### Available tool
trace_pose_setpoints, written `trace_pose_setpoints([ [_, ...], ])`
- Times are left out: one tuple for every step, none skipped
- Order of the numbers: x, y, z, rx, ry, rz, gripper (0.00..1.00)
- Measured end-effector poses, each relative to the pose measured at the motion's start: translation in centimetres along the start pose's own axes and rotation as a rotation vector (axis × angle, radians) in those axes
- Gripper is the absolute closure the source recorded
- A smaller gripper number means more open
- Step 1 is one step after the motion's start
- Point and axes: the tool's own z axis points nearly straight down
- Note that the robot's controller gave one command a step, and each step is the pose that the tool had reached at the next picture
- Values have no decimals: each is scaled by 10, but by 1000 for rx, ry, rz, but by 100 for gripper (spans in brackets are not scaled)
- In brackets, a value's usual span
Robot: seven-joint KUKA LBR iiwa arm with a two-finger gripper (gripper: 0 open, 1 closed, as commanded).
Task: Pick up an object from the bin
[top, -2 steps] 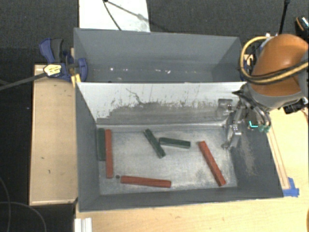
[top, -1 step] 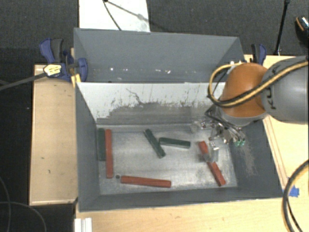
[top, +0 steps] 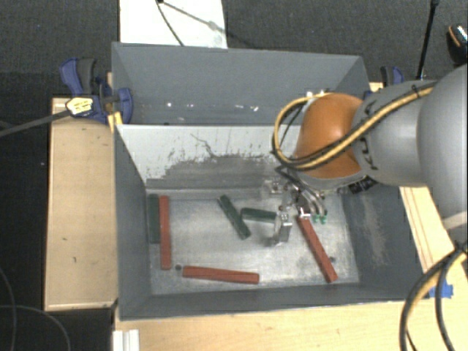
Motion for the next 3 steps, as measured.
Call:
trace_pose_setpoints([
  [0, -4, 0, 4, 0, 0, 100],
  [21, -12, -128, 4, -11, 23, 100],
  [36, -26, -249, 6, -11, -289, 100],
])
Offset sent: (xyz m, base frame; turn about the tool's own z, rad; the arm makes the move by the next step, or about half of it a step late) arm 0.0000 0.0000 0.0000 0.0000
